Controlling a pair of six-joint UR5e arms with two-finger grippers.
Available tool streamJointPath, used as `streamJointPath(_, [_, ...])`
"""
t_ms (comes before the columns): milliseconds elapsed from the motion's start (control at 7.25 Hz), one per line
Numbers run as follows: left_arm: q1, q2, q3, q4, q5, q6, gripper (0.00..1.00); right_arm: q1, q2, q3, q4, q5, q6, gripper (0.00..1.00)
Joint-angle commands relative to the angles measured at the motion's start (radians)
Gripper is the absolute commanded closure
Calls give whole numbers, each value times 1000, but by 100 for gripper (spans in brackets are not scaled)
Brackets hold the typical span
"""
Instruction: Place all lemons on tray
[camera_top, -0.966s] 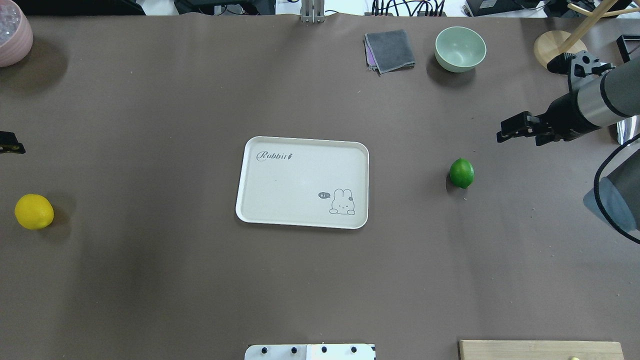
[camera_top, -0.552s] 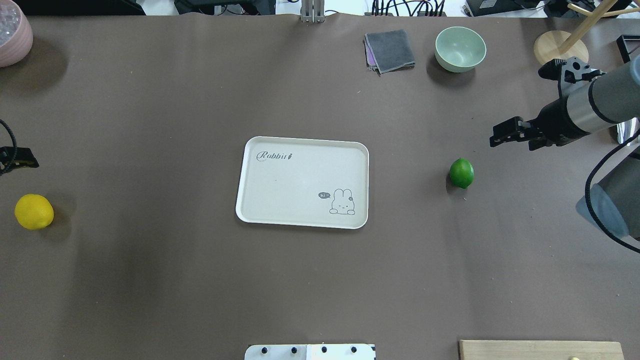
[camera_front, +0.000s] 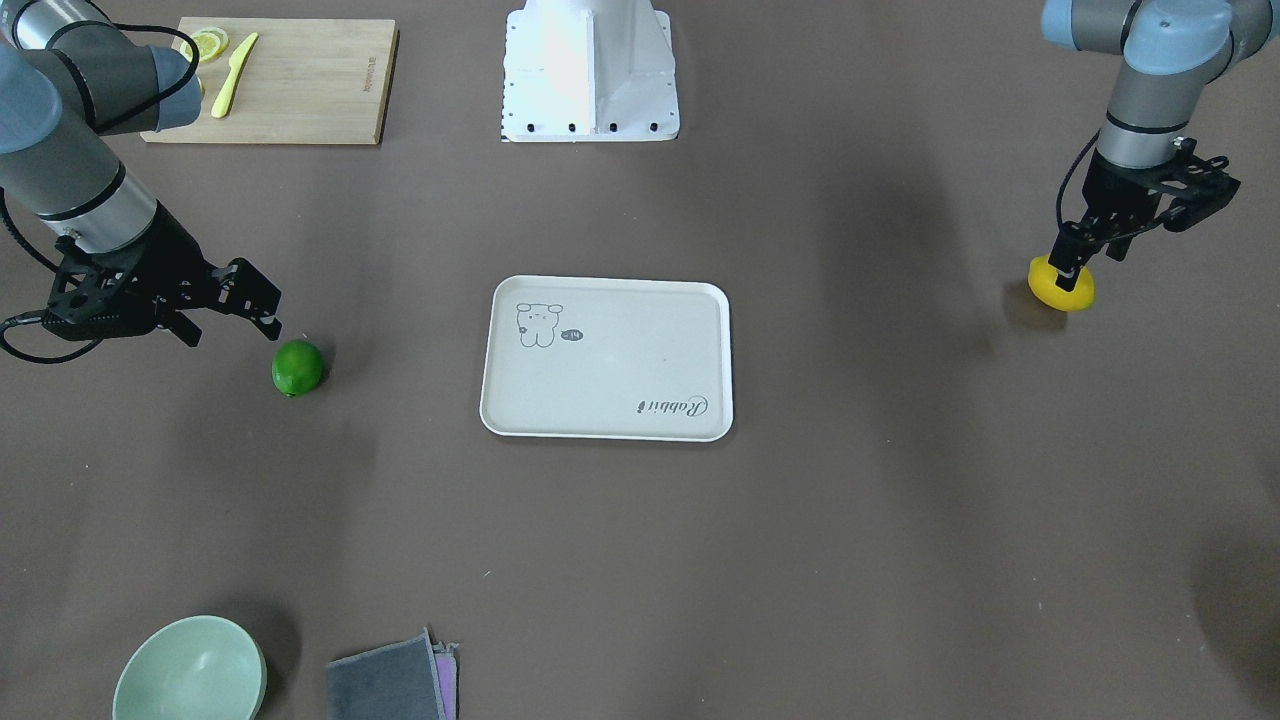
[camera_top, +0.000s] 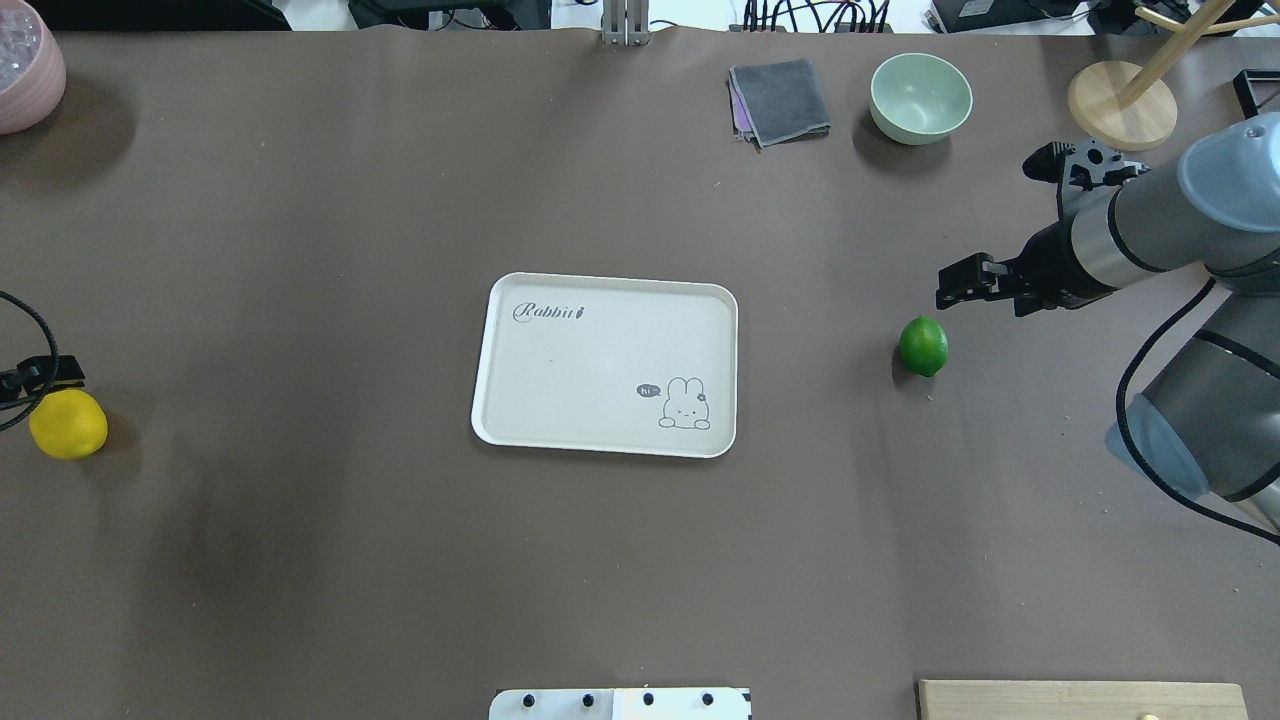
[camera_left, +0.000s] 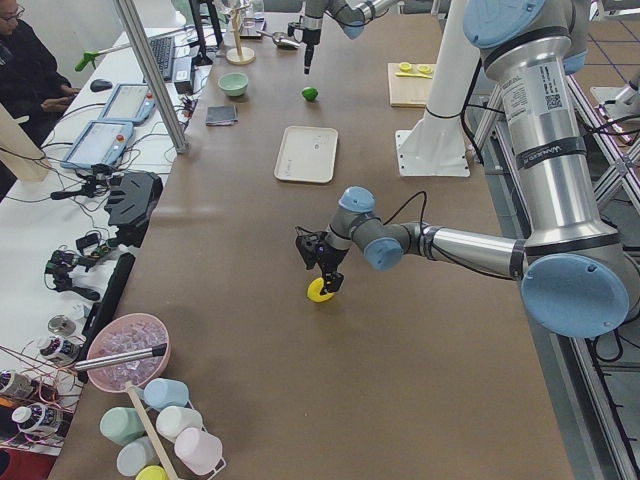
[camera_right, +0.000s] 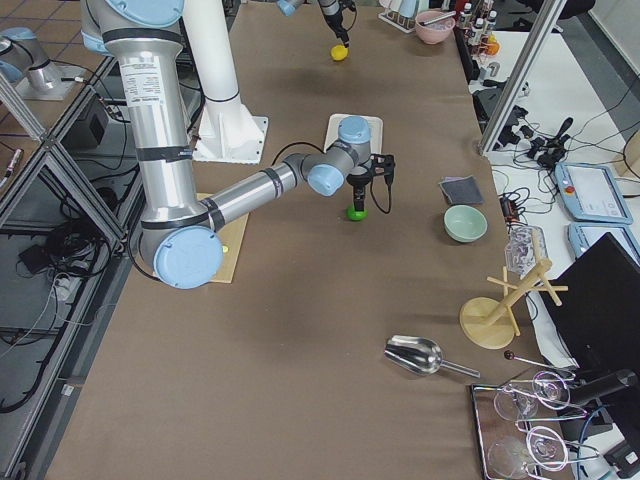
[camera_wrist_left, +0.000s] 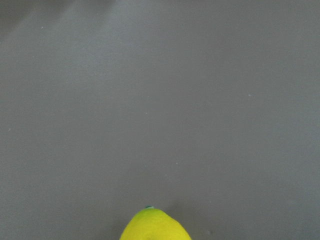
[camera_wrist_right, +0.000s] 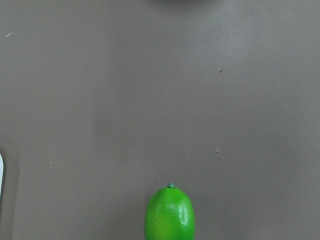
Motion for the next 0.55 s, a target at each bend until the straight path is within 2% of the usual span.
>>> streamJointPath(0, [32, 9, 36, -68, 2, -53, 3, -20, 3, -1, 0, -29, 2, 0])
streamJointPath(414, [38, -26, 101, -100, 2, -66, 3, -38, 12, -9, -1, -51, 2, 0])
